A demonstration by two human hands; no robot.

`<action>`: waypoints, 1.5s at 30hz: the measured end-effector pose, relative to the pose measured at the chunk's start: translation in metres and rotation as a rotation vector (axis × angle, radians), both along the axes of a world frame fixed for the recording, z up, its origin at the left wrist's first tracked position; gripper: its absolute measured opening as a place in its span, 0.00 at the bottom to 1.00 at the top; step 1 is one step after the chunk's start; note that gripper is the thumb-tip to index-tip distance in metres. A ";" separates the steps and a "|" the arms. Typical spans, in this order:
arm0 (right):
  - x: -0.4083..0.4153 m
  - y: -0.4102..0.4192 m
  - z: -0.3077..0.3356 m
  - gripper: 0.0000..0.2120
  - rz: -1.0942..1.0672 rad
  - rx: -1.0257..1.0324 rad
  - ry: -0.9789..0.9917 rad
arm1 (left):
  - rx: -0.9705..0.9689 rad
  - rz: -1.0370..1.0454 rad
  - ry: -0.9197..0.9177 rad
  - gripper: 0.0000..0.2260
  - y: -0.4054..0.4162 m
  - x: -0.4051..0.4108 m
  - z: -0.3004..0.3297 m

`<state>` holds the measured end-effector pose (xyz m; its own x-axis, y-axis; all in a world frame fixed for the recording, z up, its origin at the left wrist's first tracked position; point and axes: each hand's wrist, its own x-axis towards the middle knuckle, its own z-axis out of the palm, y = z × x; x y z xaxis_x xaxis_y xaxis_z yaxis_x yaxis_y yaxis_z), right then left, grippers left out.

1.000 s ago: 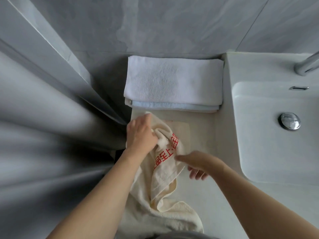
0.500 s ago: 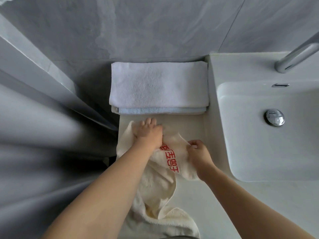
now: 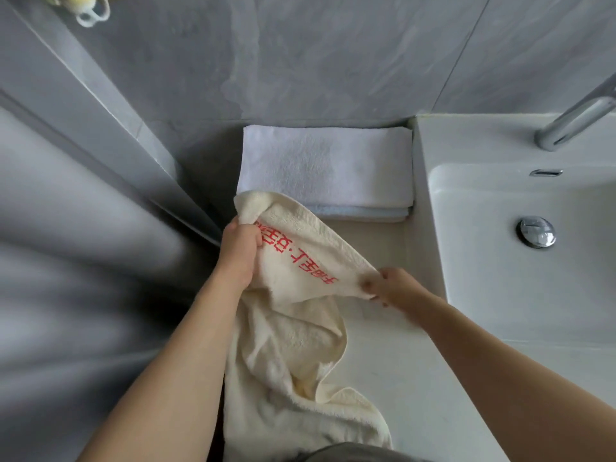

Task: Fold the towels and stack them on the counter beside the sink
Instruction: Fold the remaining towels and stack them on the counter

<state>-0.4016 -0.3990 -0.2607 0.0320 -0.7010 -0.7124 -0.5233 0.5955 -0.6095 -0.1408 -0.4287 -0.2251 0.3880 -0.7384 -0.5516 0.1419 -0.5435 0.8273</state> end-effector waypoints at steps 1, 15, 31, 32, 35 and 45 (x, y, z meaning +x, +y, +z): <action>-0.001 -0.006 0.001 0.03 -0.247 -0.030 -0.112 | -0.018 0.026 0.026 0.08 0.000 0.007 0.001; -0.015 -0.132 0.049 0.11 -0.487 -0.656 0.323 | -0.127 -0.099 -0.460 0.07 -0.079 0.014 0.001; -0.024 -0.245 0.009 0.19 0.074 -0.718 1.014 | -0.095 -0.274 -1.058 0.15 -0.195 0.014 -0.045; -0.022 -0.245 0.010 0.20 0.060 -0.700 1.018 | -0.083 -0.285 -1.071 0.15 -0.196 0.013 -0.047; -0.017 -0.245 0.013 0.23 -0.051 -0.726 0.945 | -0.090 -0.219 -1.103 0.13 -0.194 0.009 -0.049; 0.014 -0.208 -0.047 0.29 0.423 -0.732 0.716 | -0.271 -0.941 -1.293 0.27 -0.169 -0.015 -0.084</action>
<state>-0.3871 -0.6073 -0.3080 0.1148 -0.9902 -0.0795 -0.9717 -0.0953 -0.2162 -0.1556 -0.5979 -0.3092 -0.1567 -0.9861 -0.0547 -0.9685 0.1425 0.2042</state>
